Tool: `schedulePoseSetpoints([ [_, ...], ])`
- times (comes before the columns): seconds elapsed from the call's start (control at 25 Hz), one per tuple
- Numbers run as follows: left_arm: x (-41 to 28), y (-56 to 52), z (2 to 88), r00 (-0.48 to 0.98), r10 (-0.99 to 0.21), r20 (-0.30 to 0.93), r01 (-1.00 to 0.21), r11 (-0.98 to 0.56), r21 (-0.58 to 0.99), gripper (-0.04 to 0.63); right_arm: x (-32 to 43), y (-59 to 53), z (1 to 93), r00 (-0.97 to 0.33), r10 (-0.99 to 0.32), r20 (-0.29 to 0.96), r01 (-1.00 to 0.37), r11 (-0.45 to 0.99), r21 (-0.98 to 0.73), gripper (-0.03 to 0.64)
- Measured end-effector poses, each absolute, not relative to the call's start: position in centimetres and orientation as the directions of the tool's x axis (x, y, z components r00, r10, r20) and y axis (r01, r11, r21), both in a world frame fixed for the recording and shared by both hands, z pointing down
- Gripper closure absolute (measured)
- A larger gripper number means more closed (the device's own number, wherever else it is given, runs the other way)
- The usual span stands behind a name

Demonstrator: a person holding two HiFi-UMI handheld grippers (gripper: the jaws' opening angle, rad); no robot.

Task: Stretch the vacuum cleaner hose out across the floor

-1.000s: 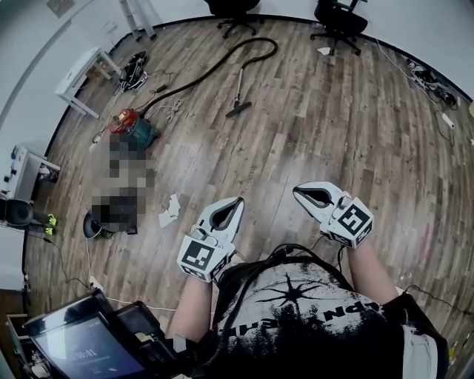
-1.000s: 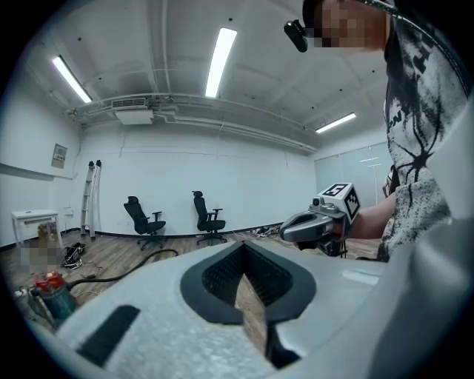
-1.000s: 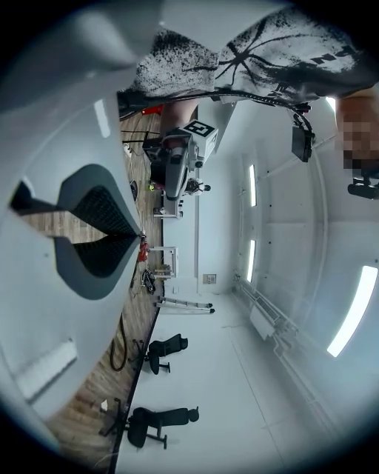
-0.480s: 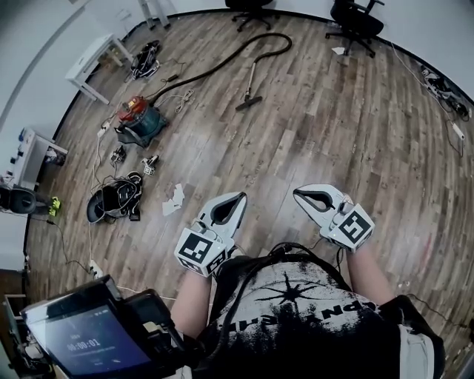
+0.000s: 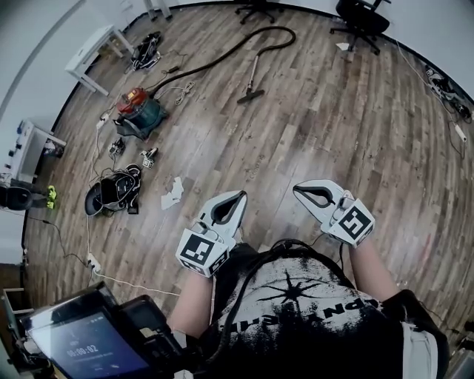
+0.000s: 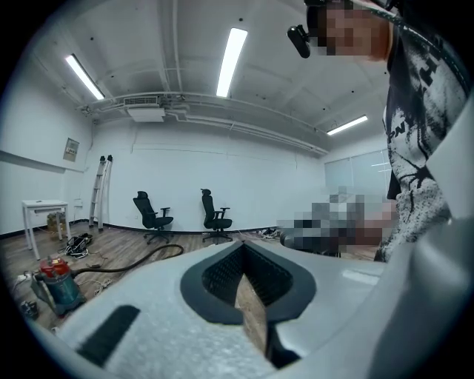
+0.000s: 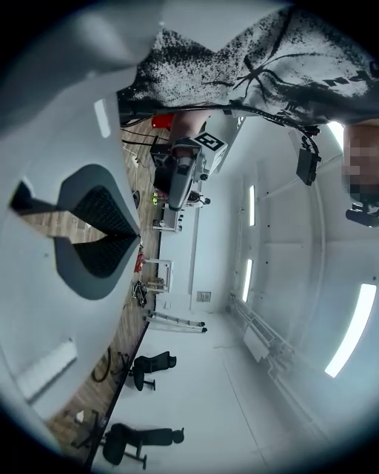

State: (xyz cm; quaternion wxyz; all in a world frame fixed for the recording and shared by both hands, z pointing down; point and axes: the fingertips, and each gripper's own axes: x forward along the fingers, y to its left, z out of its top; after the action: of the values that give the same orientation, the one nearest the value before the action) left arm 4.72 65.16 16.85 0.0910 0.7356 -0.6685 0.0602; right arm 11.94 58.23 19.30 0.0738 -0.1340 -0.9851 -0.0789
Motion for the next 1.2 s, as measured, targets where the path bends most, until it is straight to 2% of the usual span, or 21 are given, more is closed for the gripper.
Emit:
schedulePoseSetpoints([
  [0.44,-1.2,63.3,17.3,0.143,-0.966,0.213,-0.989,-0.134,0.057,0.595,6.0,56.4,19.1,-0.964,0.222,0.149,0.233,0.971,0.060,0.609],
  [0.56,-3.6,62.8,18.2,0.173,-0.962,0.212,-0.984,-0.159,0.080,0.595,3.3,56.4,19.3,-0.963,0.213,0.163,0.229,0.969,0.088,0.609],
  [0.84,-9.7,61.0,17.8,0.280,-0.939,0.198,-0.960,-0.268,0.082,0.595,-4.0,55.9,17.6,-0.980,0.146,0.136,0.161,0.981,0.105,0.609],
  [1.04,-15.8,61.6,17.5,0.290,-0.940,0.179,-0.956,-0.278,0.091,0.595,-10.3,56.2,17.6,-0.976,0.118,0.182,0.121,0.993,0.007,0.609],
  [1.2,-20.6,62.7,18.0,0.283,-0.943,0.176,-0.958,-0.269,0.099,0.595,-15.5,56.6,17.2,-0.972,0.122,0.203,0.130,0.991,0.026,0.609],
])
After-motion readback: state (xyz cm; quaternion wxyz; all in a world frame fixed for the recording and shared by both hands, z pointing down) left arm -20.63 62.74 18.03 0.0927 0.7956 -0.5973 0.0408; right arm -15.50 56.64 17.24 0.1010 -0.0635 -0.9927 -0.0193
